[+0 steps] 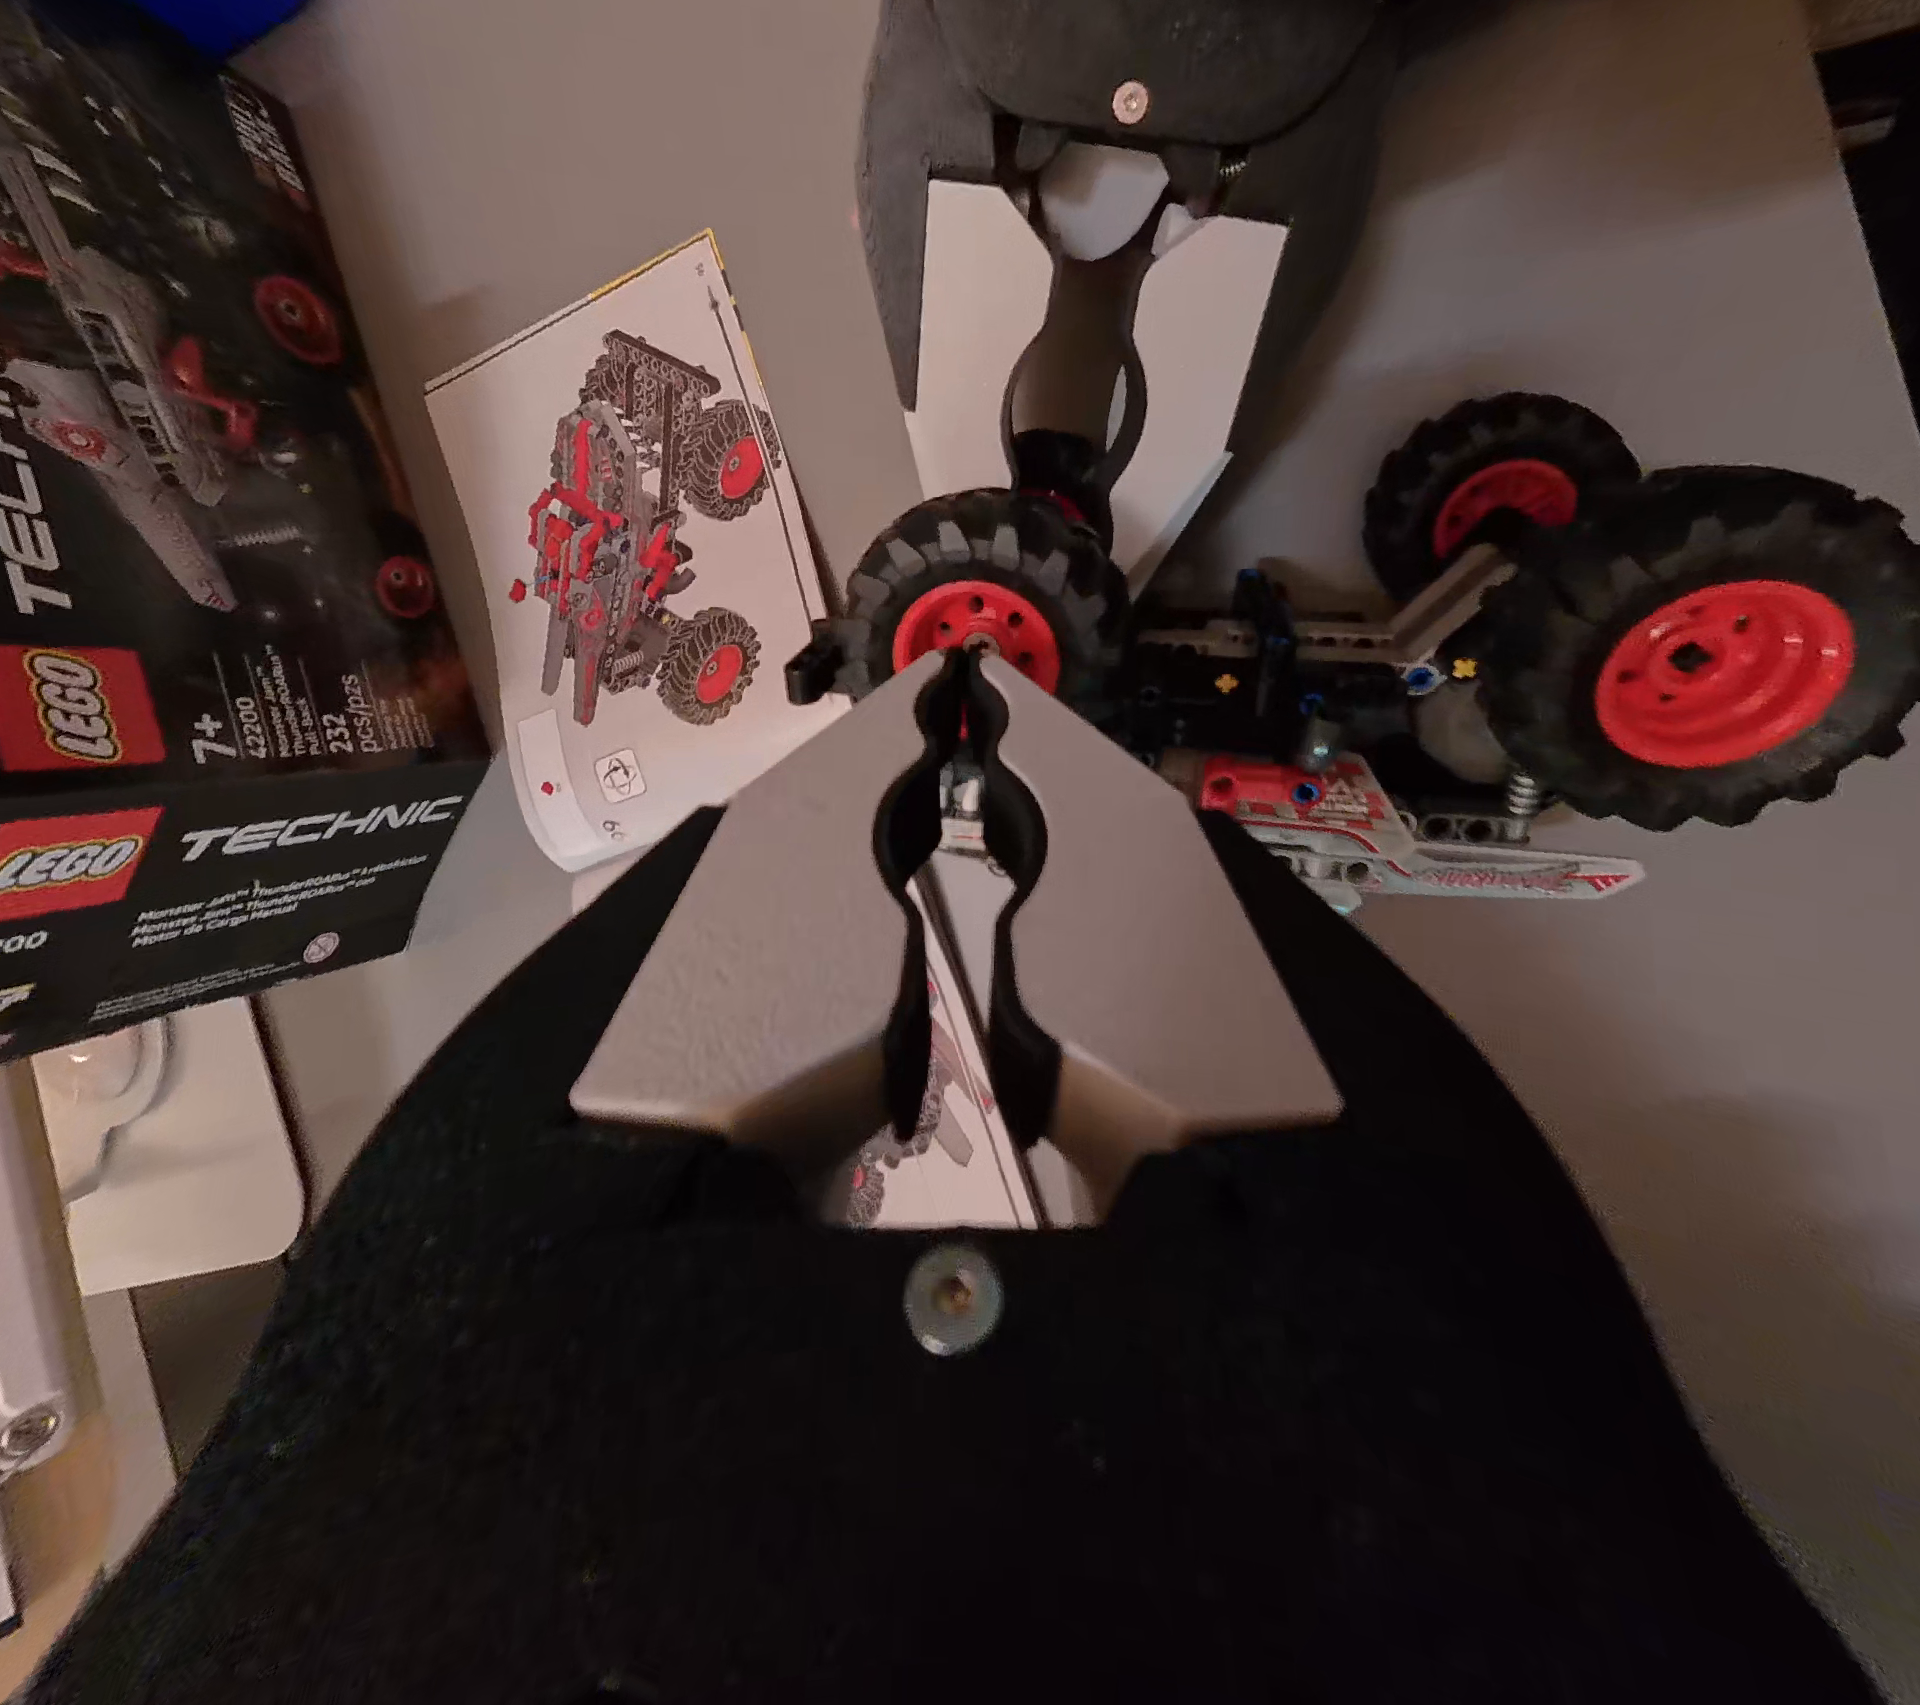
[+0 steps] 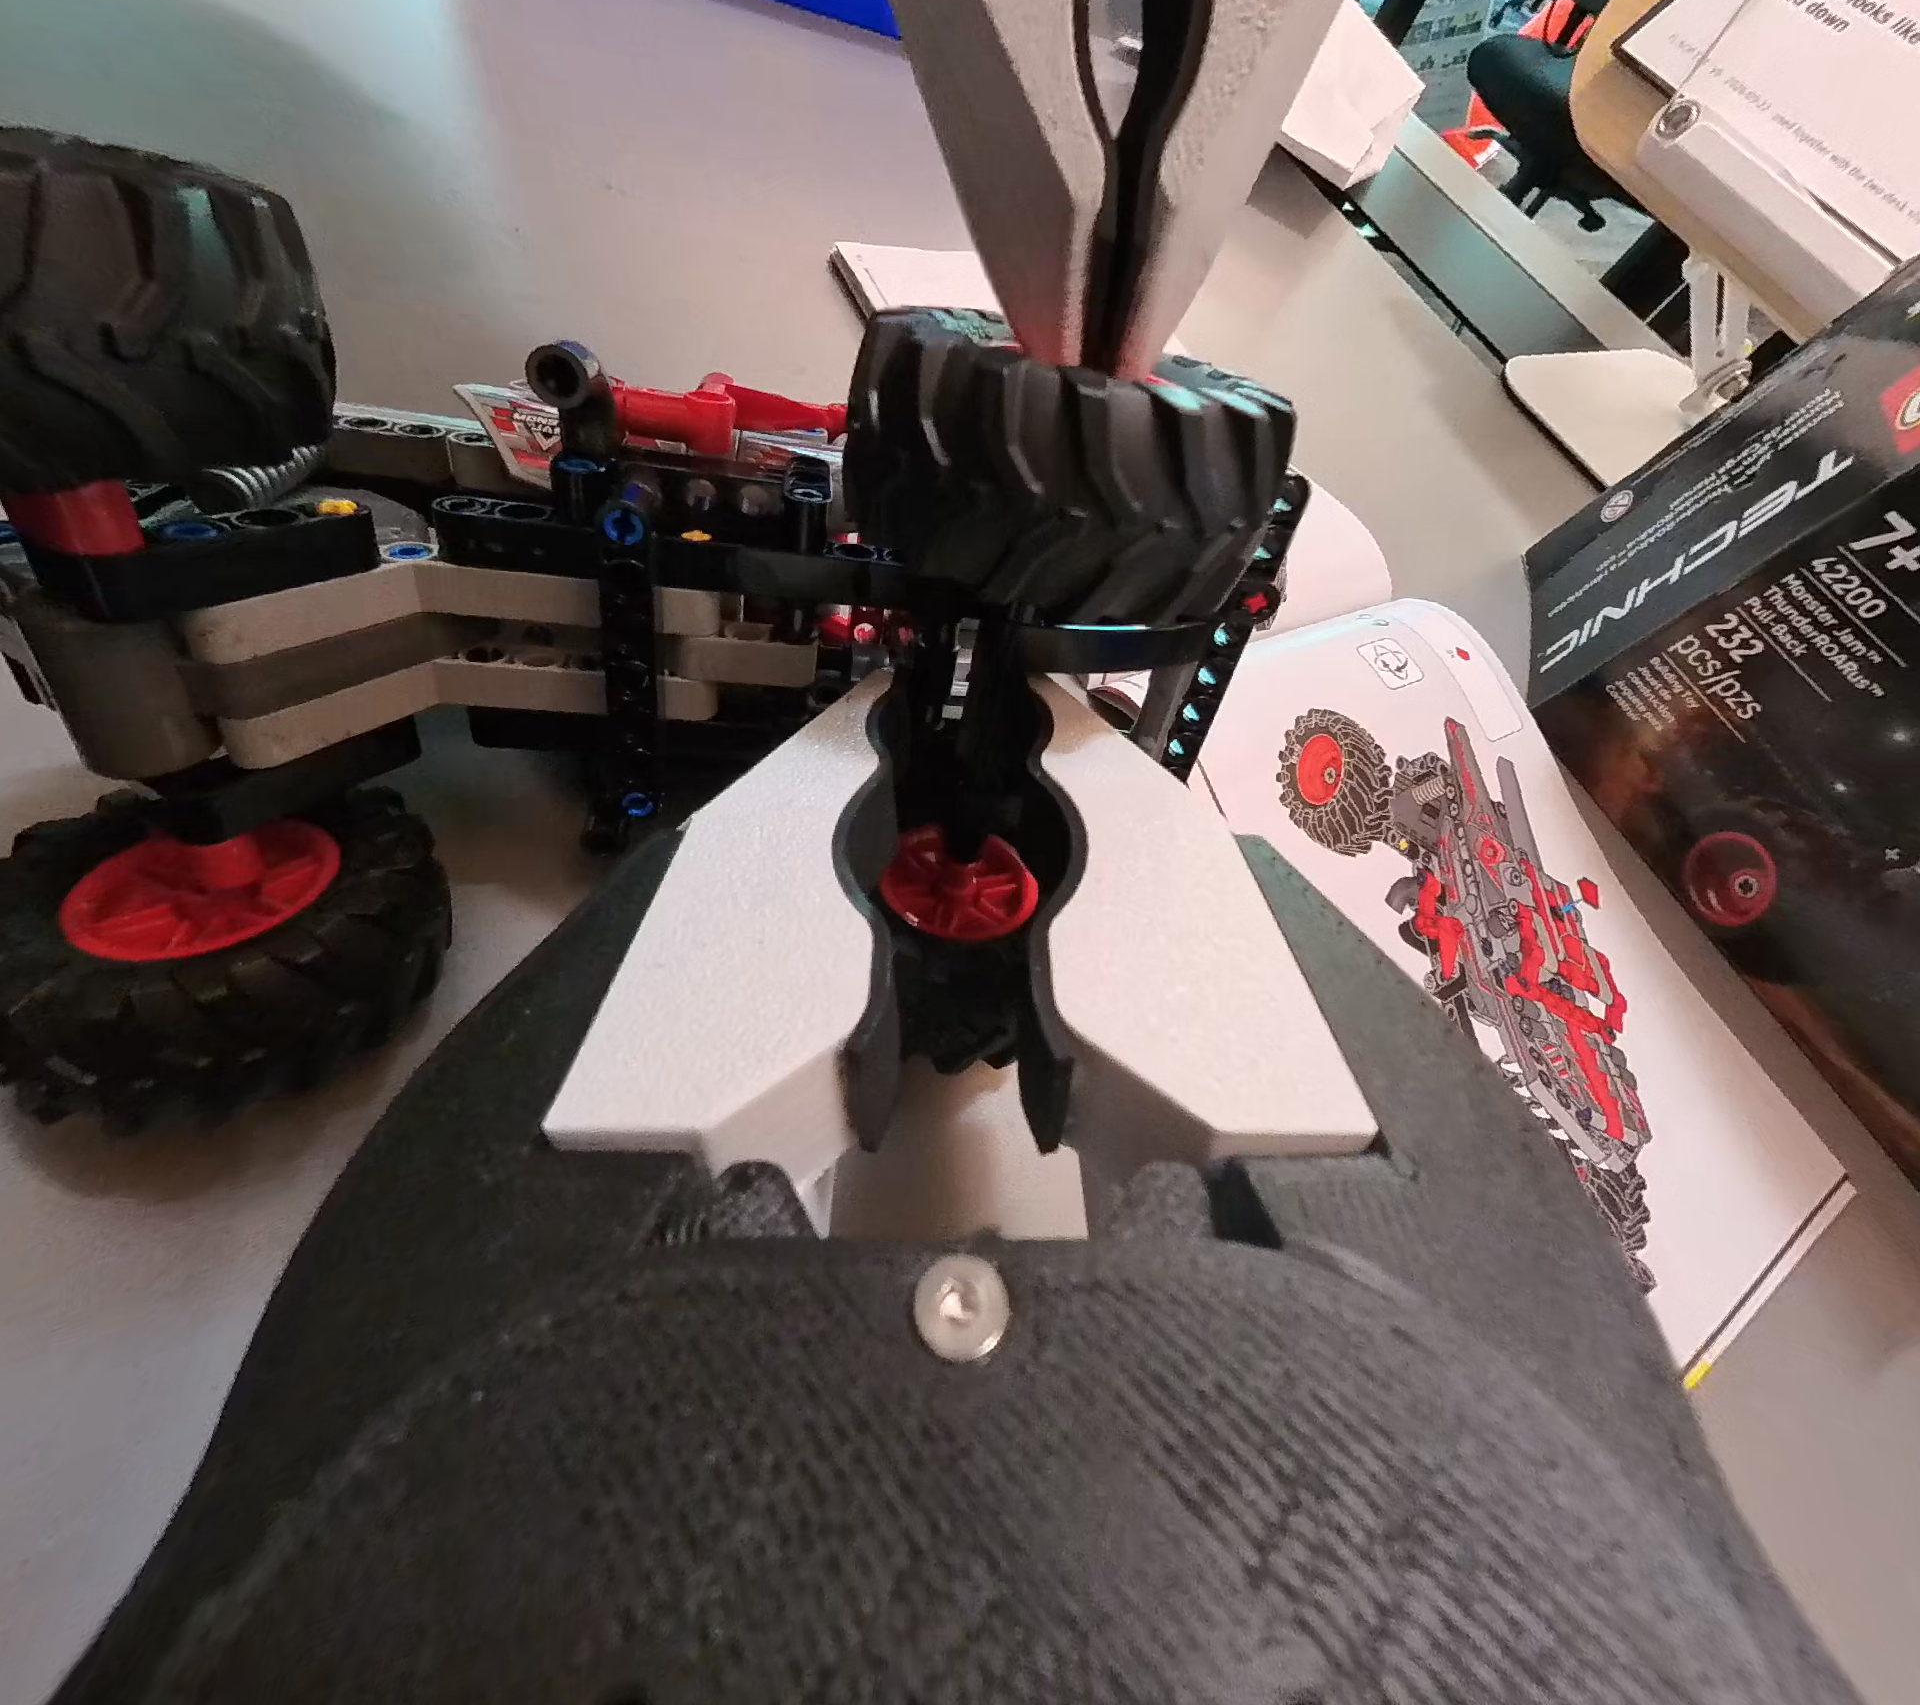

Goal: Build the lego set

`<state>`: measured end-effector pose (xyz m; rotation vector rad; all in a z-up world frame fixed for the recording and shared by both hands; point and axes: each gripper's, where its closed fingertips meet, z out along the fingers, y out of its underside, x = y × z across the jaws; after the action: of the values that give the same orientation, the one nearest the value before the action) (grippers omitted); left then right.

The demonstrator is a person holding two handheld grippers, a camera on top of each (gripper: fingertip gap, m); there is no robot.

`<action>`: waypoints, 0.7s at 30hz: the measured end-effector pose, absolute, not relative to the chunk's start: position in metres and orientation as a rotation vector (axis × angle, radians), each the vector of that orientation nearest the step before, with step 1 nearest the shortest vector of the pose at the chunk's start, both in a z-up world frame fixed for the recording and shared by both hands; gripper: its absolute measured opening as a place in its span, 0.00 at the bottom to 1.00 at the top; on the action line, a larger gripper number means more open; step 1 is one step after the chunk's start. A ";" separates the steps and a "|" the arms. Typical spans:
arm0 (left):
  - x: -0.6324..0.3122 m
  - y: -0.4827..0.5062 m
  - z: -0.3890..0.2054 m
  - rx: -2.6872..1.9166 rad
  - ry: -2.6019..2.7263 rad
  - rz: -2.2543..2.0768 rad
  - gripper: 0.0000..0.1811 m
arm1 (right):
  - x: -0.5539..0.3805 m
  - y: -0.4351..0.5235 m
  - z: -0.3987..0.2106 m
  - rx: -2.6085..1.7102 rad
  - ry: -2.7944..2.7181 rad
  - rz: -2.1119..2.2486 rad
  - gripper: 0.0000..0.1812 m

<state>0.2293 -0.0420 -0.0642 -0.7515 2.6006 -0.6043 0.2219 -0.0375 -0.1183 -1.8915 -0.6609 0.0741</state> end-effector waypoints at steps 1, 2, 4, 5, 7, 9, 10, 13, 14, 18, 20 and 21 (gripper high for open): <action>0.228 -0.045 -0.064 -0.745 2.611 -0.621 0.00 | 0.222 -0.038 -0.118 -1.895 -0.661 0.075 0.09; 0.226 -0.051 -0.063 -0.740 2.618 -0.669 0.00 | 0.222 -0.038 -0.118 -1.891 -0.667 0.075 0.09; 0.228 -0.056 -0.062 -0.752 2.603 -0.711 0.00 | 0.223 -0.039 -0.117 -1.894 -0.669 0.059 0.09; 0.229 -0.053 -0.062 -0.758 2.597 -0.671 0.00 | 0.224 -0.038 -0.118 -1.906 -0.654 0.063 0.09; 0.233 -0.042 -0.062 -0.741 2.549 -0.571 0.00 | 0.222 -0.036 -0.118 -1.901 -0.645 0.077 0.09; 0.230 -0.041 -0.058 -0.792 2.519 -0.633 0.00 | 0.221 -0.037 -0.118 -1.899 -0.648 0.079 0.10; 0.231 -0.041 -0.052 -0.839 2.476 -0.693 0.00 | 0.222 -0.037 -0.118 -1.896 -0.644 0.086 0.09; 0.224 -0.025 -0.040 -0.935 2.349 -0.723 0.00 | 0.222 -0.038 -0.118 -1.891 -0.650 0.085 0.10; 0.220 -0.017 -0.037 -0.967 2.303 -0.710 0.00 | 0.222 -0.038 -0.118 -1.889 -0.653 0.080 0.10; 0.188 0.015 -0.020 -1.101 2.096 -0.712 0.00 | 0.223 -0.038 -0.119 -1.874 -0.660 0.063 0.10; 0.165 0.036 -0.007 -1.185 1.962 -0.716 0.00 | 0.223 -0.039 -0.118 -1.859 -0.662 0.058 0.10; 0.150 0.049 0.001 -1.228 1.897 -0.698 0.00 | 0.222 -0.039 -0.117 -1.850 -0.669 0.055 0.10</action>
<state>0.1497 0.0493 0.0007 -1.2278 1.8972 -0.6982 0.2221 -0.0393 -0.1172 -1.8503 -0.6687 0.0551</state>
